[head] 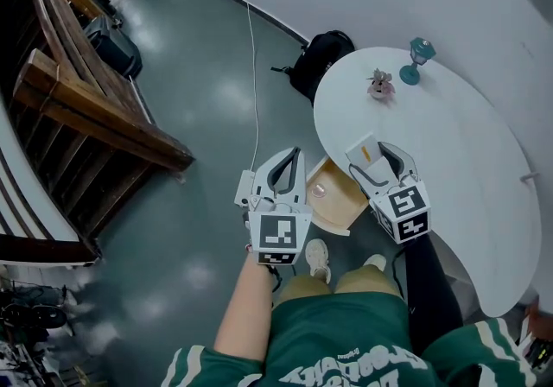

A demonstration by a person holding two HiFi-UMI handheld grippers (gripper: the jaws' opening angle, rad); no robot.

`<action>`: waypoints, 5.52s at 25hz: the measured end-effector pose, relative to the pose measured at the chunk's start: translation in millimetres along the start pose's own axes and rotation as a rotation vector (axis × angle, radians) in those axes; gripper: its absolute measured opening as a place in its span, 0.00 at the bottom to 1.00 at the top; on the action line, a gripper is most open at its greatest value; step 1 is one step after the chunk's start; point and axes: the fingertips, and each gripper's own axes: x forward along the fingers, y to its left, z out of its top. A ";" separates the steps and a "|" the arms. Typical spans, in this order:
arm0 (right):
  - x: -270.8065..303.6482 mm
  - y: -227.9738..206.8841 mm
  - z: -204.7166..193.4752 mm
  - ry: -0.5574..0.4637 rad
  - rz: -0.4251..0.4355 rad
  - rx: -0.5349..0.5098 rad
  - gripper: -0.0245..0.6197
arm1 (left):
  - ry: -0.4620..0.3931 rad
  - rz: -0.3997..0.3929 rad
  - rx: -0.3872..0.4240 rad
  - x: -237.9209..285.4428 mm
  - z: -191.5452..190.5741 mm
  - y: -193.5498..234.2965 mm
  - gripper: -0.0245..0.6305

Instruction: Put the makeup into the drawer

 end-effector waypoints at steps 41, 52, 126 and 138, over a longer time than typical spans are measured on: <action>151.6 123.2 -361.2 0.783 0.676 -0.645 0.53 | 0.123 0.078 -0.116 -20.4 -134.5 28.1 0.04; 165.4 127.5 -382.9 0.862 0.738 -0.808 0.54 | 0.148 0.110 -0.154 -26.4 -151.2 46.5 0.04; -288.5 -272.8 -27.0 -0.299 -0.645 0.207 0.52 | -0.200 -0.569 -0.012 130.6 160.2 -330.0 0.04; -408.2 -385.4 -132.5 -0.243 -0.808 0.295 0.51 | -0.198 -0.737 0.011 186.3 184.5 -519.3 0.04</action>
